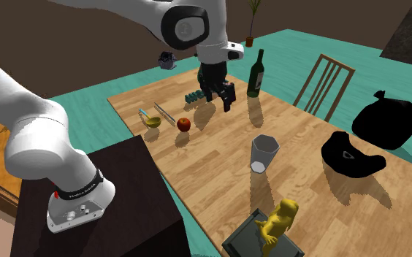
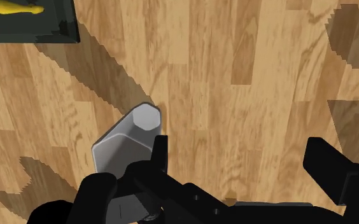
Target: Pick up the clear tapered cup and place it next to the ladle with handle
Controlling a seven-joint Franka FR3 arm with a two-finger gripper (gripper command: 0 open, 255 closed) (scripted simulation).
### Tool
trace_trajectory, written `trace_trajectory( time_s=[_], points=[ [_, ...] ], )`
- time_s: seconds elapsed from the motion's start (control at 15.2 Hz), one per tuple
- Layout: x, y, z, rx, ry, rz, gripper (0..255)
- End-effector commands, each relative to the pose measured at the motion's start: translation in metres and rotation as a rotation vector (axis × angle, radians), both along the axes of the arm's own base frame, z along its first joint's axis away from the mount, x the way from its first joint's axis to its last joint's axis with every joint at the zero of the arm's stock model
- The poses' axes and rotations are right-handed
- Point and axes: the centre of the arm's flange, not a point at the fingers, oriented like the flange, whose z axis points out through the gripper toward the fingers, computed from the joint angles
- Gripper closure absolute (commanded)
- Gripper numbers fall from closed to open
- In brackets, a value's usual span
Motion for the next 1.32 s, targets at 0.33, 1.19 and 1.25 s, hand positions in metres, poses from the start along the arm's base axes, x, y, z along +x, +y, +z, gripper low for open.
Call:
trace_trajectory(
  time_s=[0.33,1.19,1.25],
  points=[
    [0.065,-0.027,-0.062,-0.007,0.01,0.008,0],
    [0.168,-0.072,-0.174,-0.017,0.027,0.022,0],
    [0.168,-0.072,-0.18,-0.017,0.027,0.022,0]
  ],
)
